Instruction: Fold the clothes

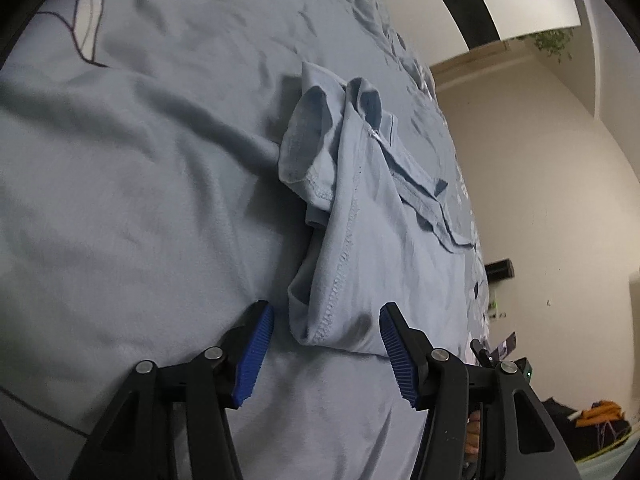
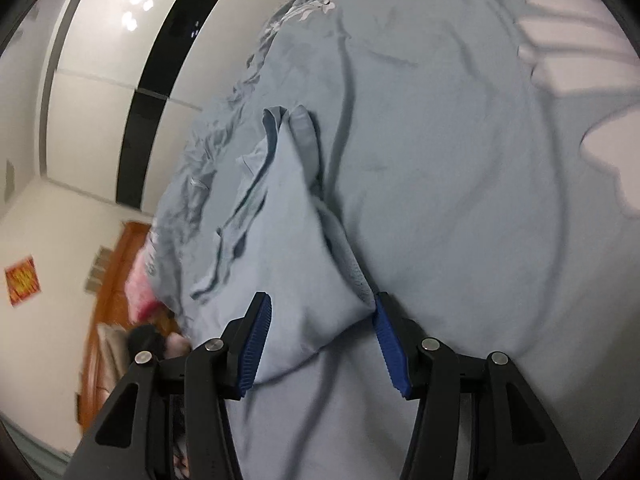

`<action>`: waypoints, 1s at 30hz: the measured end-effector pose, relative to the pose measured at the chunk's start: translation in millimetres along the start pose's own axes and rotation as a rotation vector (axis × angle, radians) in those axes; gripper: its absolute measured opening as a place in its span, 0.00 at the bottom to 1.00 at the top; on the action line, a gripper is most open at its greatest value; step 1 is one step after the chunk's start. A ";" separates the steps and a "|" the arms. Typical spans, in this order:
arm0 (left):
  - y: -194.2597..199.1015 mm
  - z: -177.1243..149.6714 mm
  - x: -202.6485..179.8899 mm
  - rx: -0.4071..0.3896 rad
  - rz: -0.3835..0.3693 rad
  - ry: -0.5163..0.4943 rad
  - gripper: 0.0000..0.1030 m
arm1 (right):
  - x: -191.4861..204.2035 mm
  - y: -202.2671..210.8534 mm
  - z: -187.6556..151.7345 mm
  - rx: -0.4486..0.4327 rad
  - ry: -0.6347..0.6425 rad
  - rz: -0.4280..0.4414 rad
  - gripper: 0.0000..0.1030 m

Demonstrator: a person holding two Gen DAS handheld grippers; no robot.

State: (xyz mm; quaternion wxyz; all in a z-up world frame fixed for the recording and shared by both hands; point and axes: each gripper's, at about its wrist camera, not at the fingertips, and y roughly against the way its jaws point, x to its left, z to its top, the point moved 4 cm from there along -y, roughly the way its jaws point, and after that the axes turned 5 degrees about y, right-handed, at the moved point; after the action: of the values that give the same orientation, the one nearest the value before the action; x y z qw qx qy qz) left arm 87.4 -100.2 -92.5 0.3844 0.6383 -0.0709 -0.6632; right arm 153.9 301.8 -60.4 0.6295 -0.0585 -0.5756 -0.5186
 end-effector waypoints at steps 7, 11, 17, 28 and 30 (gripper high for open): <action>1.6 -2.8 7.8 -0.088 -0.061 0.074 0.06 | -8.0 -1.8 -1.4 -0.090 -0.131 0.087 0.09; 14.0 -8.5 0.8 -0.122 -0.094 0.073 0.05 | 12.8 9.6 -0.5 -0.123 -0.070 0.083 0.07; 60.2 -32.4 -5.6 -0.107 -0.113 0.006 0.05 | 35.9 52.4 -24.3 -0.152 0.026 0.114 0.06; 94.3 -88.8 32.0 -0.020 -0.027 -0.051 0.05 | -6.2 89.1 -97.4 -0.086 0.030 0.041 0.06; 97.9 -86.2 25.2 -0.009 -0.017 -0.092 0.06 | -11.3 88.2 -96.9 -0.076 0.015 0.035 0.08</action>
State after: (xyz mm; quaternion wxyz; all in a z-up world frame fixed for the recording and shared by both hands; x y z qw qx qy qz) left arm 208.9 -149.1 -70.3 0.3781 0.6060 -0.0801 -0.6953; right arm 284.0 283.5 -55.2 0.6402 -0.0886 -0.5497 -0.5294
